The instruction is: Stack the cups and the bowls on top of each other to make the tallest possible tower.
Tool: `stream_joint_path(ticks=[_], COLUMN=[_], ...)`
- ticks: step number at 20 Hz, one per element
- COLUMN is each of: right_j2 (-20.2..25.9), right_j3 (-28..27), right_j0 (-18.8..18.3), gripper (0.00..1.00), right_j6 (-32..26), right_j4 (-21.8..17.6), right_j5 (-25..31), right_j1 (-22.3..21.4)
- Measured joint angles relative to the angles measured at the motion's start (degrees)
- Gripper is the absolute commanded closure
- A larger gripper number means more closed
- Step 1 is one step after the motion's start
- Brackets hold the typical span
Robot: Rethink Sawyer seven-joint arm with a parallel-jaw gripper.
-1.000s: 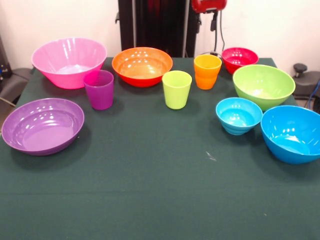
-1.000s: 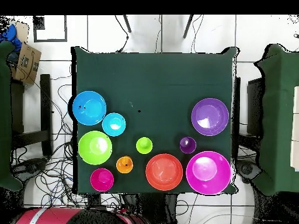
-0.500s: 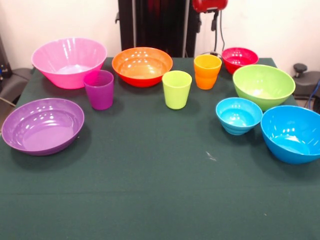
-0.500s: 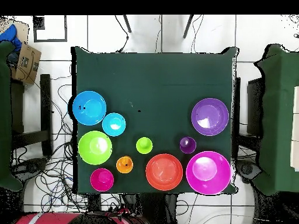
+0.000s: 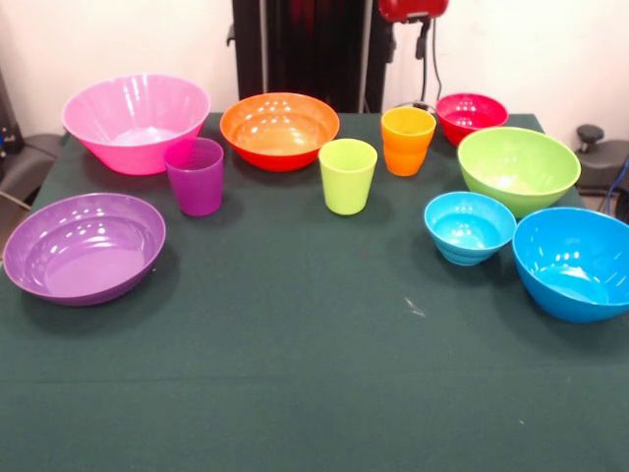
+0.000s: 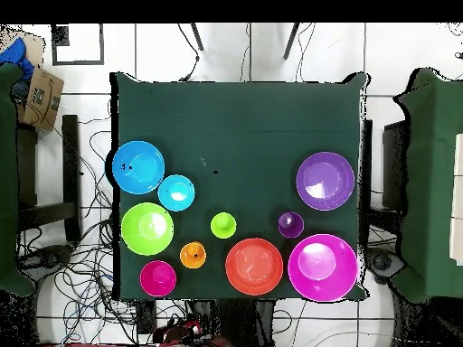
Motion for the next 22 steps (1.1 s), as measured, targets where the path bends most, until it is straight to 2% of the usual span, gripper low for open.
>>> stream_joint_path(ticks=[12,22], right_j2=[2.6,4.6], right_j3=[0.0,0.0], right_j0=[-4.8,-7.3], gripper=[0.0,0.0], right_j6=[0.0,0.0], right_j4=[0.0,0.0], right_j5=[4.9,8.5], right_j1=[-5.0,-6.7])
